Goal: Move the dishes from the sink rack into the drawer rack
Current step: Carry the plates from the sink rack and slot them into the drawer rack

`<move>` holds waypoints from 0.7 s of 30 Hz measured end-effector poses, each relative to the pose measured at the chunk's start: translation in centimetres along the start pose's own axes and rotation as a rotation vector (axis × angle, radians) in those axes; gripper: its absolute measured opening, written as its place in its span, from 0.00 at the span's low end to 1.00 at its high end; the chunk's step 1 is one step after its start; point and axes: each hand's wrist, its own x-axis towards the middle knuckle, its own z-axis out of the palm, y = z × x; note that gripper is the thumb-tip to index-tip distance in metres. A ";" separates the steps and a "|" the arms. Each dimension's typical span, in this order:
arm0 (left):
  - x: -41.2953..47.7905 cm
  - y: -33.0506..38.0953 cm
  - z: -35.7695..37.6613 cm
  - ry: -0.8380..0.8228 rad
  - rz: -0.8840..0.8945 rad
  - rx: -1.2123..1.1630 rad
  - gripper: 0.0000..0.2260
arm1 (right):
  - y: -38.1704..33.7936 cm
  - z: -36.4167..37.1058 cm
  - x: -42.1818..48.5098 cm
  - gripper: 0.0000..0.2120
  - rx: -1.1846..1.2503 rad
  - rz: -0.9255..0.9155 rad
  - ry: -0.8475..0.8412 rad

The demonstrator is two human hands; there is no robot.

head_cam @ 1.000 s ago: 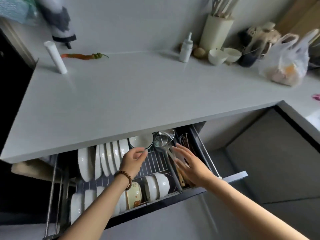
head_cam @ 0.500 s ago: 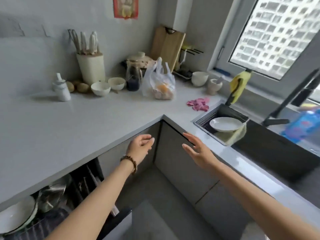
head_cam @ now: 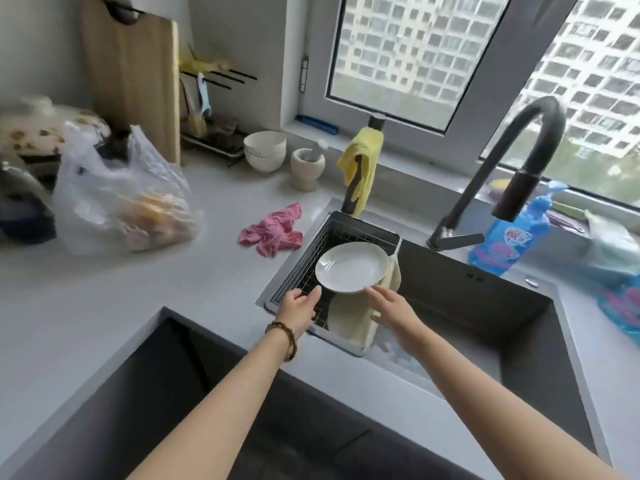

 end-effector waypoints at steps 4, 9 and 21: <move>7.9 -0.5 2.7 -0.021 -0.176 -0.033 0.35 | 0.6 0.9 5.8 0.27 0.244 0.233 -0.016; 16.0 -2.0 4.7 -0.044 -0.288 0.013 0.46 | 2.4 1.6 12.2 0.30 0.491 0.416 0.019; 21.3 -4.1 7.6 0.041 -0.398 -0.086 0.34 | 5.7 3.4 19.8 0.20 0.735 0.431 0.371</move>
